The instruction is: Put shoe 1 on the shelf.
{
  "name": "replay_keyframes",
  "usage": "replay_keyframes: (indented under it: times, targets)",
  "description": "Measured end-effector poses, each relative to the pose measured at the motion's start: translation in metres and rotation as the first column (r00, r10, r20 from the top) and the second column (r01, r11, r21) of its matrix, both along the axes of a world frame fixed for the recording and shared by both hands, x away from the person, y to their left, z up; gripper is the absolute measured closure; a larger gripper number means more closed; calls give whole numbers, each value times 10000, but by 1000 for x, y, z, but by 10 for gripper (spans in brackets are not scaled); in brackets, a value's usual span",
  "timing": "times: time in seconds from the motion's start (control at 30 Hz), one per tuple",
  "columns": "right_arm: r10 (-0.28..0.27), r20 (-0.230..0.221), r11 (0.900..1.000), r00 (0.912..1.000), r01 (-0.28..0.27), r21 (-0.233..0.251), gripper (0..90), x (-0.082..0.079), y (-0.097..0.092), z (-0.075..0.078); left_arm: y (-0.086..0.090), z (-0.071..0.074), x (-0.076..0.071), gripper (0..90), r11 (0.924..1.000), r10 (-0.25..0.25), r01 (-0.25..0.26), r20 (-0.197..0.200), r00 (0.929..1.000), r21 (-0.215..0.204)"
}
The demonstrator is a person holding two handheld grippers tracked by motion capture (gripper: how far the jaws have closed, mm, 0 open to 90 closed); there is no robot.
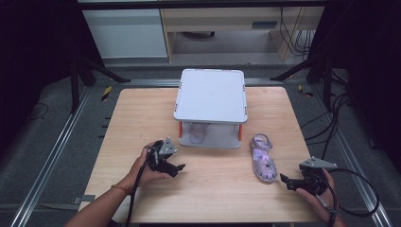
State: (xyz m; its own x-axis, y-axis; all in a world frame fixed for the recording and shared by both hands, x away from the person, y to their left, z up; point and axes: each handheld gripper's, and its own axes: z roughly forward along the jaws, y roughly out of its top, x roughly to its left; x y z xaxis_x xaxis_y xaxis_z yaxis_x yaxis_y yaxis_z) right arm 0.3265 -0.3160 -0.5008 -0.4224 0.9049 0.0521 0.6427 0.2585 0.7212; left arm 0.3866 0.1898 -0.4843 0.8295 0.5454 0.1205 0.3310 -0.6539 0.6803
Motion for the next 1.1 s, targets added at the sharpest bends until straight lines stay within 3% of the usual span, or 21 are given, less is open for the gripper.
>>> replay_keyframes:
  times: [0.07,0.2,0.33,0.53,0.67,0.77,0.87,1.0,1.1]
  targets:
    - [63,73,9999,10000,-62,-135,123,1,2,5,16,-2,-9,103,9999,-107,110,-235,9997,100]
    - [311,246,9995,9992,-308,-111,129,2,5,14,32,-5,-18,103,9997,-137,143,-294,9995,201]
    - [558,443,9984,9975,-556,-58,145,7,11,30,51,-12,-27,102,9996,102,-87,-564,9984,263]
    - [1038,629,9945,9926,-1028,-184,159,23,27,50,77,-18,-36,89,9992,405,-410,-838,9957,-36]
    - [1317,594,9912,9895,-1307,-192,178,34,40,57,84,-22,-38,74,9986,459,-480,-884,9950,-216]
    - [1521,559,9884,9868,-1516,-124,208,43,49,62,90,-26,-38,66,9959,588,-652,-985,9934,-621]
    - [1692,554,9856,9840,-1688,-120,249,53,58,68,92,-29,-39,45,9943,553,-624,-820,9951,-870]
    - [1918,480,9814,9803,-1920,13,337,69,74,72,92,-30,-40,38,9941,544,-615,-802,9953,-893]
    - [2043,407,9789,9781,-2042,-56,350,74,80,71,92,-30,-39,37,9942,528,-600,-808,9953,-897]
